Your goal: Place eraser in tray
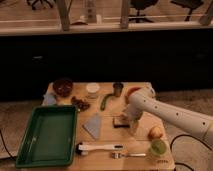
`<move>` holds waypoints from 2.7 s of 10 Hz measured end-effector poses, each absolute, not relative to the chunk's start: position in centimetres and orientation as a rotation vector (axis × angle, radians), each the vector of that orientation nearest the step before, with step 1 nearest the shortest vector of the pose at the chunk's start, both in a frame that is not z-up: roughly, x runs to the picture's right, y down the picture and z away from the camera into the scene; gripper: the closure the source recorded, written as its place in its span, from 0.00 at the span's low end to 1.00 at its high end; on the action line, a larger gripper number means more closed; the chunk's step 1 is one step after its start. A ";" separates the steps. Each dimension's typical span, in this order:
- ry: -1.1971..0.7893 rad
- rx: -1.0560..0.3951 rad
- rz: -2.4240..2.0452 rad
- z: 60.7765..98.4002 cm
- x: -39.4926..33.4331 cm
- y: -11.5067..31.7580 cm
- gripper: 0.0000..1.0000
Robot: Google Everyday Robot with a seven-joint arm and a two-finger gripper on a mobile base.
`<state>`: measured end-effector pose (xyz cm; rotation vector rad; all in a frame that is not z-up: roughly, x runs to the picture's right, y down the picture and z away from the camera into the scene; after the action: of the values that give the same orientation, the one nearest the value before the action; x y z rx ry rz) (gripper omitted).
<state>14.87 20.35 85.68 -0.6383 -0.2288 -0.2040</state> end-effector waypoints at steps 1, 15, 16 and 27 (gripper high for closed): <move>-0.231 -0.641 -0.204 85.7 14.8 20.4 0.20; -0.254 -0.661 -0.200 86.0 15.3 20.8 0.99; -0.247 -0.656 -0.204 85.7 15.5 20.7 0.99; -0.172 -0.615 -0.306 78.9 11.4 16.9 0.99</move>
<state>11.38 16.87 78.86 -0.6152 -0.1717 -0.3058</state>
